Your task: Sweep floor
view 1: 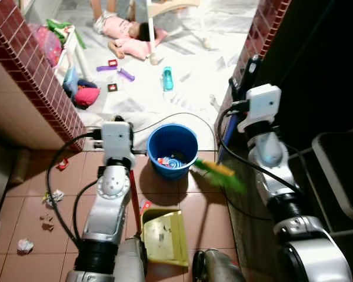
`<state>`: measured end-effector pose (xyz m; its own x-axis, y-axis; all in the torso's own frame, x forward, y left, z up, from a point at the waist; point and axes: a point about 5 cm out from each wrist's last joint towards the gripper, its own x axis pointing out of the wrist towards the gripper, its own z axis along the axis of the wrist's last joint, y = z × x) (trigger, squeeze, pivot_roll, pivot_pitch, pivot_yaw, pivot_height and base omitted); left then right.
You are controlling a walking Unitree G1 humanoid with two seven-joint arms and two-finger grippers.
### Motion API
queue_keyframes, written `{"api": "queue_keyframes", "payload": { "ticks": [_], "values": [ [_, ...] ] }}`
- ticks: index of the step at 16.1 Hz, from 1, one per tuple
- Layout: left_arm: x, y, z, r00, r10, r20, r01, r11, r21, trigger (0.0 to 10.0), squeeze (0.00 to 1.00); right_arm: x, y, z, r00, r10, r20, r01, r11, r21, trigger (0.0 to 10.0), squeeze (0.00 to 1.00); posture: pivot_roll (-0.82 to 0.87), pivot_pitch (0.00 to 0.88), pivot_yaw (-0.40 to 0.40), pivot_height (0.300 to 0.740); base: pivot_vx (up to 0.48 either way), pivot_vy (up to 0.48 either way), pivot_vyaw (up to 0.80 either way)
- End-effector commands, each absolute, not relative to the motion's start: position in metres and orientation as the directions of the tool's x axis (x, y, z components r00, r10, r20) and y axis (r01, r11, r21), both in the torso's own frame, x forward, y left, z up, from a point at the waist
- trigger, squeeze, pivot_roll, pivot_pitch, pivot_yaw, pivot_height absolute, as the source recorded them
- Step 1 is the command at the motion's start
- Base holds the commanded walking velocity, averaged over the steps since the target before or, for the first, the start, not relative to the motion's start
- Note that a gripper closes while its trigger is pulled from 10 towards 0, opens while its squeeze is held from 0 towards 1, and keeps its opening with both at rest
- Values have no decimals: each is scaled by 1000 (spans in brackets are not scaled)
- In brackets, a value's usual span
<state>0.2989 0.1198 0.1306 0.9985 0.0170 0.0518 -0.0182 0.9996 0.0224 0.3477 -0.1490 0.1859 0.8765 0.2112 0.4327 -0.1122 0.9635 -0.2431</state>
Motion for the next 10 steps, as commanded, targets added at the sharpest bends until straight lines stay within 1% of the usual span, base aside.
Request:
{"api": "queue_keyframes", "payload": {
  "ticks": [1, 3, 5, 8, 9, 10],
  "values": [
    [297, 119, 143, 995, 2, 98, -4, 1000, 19, 10000, 0, 345, -152, 204, 840, 222, 495, -91, 957, -276, 10000, 0, -55, 57, 2, 740, 0, 0, 0],
    [297, 114, 145, 996, -27, 84, 28, 1000, -11, 10000, 0, 341, -145, 204, 840, 249, 482, -120, 952, -283, 10000, 0, -55, 55, 6, 740, 0, 0, 0],
    [297, 112, 146, 992, -49, 114, 46, 999, 26, 10000, 0, 340, -139, 205, 837, 263, 479, -112, 941, -321, 10000, 0, -53, 52, 8, 740, 0, 0, 0],
    [297, 113, 144, 994, -45, 98, 44, 999, 13, 10000, 0, 342, -138, 211, 861, 204, 466, -42, 941, -335, 10000, 0, -54, 52, 8, 740, 0, 0, 0],
    [296, 114, 143, 994, -46, 98, 44, 999, 24, 10000, 0, 343, -140, 205, 892, 164, 421, -26, 949, -314, 10000, 0, -56, 50, 6, 740, 0, 0, 0],
    [296, 114, 142, 994, -46, 95, 44, 999, 25, 10000, 0, 343, -139, 199, 909, 183, 375, -74, 955, -286, 10000, 0, -56, 50, 5, 740, 0, 0, 0]
  ]
}}
